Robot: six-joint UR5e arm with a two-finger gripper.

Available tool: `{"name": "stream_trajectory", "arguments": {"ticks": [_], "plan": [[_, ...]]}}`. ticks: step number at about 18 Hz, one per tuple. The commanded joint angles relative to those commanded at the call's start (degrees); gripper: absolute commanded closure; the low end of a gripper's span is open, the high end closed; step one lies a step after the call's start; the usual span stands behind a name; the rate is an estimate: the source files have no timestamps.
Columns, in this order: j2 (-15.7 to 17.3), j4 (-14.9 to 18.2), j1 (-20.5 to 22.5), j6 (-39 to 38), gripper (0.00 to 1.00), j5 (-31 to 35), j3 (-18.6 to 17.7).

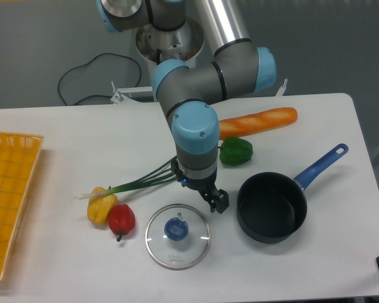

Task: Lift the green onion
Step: 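Move the gripper toward the green onion bunch beside the peppers, then lower the gripper onto the green onion stems near the yellow pepper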

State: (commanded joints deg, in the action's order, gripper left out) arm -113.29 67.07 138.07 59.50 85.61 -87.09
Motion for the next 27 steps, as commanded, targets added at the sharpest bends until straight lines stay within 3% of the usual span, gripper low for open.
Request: {"name": "stream_trajectory", "arguments": {"ticks": [16,22,27], "plan": [[3.6,0.08,-5.09,-2.37,0.0,-0.44,-3.34],[4.66,-0.01,-6.06,-2.64,0.0,-2.2,-5.89],[7.56,0.52,-7.73,-2.99,0.0,-2.99,-9.41]]}}
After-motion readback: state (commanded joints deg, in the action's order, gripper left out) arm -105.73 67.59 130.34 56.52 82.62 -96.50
